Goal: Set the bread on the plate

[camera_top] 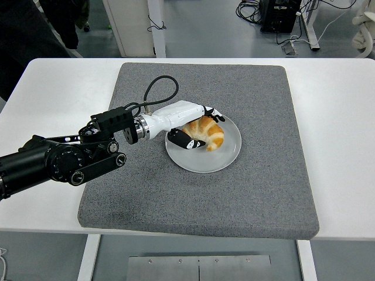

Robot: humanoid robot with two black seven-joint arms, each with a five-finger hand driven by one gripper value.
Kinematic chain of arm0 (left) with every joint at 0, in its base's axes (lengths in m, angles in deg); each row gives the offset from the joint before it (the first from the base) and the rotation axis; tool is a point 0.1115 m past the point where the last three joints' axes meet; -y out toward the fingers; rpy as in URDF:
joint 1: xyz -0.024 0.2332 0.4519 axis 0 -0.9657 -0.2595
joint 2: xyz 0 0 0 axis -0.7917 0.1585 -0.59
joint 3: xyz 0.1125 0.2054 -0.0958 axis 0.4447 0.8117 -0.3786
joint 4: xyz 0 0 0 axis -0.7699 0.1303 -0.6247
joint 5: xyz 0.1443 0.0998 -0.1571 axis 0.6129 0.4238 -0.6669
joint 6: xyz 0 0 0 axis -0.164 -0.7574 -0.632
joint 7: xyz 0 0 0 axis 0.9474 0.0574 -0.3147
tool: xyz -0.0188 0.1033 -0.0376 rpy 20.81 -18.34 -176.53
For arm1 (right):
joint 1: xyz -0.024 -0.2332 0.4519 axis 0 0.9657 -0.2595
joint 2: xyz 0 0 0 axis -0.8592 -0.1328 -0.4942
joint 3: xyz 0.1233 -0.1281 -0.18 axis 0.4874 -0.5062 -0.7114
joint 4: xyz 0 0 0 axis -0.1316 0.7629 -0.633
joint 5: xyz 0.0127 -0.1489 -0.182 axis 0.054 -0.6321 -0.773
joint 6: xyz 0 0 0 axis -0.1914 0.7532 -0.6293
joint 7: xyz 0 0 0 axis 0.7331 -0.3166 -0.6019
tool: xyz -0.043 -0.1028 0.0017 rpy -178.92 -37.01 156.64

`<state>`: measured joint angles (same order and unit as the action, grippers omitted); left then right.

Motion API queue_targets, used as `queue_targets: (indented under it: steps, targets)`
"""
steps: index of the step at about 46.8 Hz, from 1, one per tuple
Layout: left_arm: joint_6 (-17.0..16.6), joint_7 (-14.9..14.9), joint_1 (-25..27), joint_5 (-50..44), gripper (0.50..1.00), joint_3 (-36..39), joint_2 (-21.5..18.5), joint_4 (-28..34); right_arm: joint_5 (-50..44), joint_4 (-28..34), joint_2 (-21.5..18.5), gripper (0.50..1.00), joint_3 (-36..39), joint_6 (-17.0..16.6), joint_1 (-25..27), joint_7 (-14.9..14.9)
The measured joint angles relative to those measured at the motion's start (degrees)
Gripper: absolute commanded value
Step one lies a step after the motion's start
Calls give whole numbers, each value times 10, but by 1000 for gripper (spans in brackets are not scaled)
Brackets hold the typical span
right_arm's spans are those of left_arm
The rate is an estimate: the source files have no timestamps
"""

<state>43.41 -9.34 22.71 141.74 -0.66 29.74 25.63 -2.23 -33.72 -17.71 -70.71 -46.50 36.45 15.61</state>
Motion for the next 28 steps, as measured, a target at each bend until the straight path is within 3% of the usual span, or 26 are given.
queue_targets:
  steps: [10, 23, 28]
  targets:
    - [0, 0, -1, 0, 807, 0, 0, 0, 0, 0, 0, 1000, 0, 0, 0, 0]
    - [2, 2, -2, -1, 936, 0, 0, 0, 0, 0, 0, 1000, 0, 0, 0, 0]
    - [5, 2, -3, -6, 957, 0, 0, 0, 0, 0, 0, 1000, 0, 0, 0, 0]
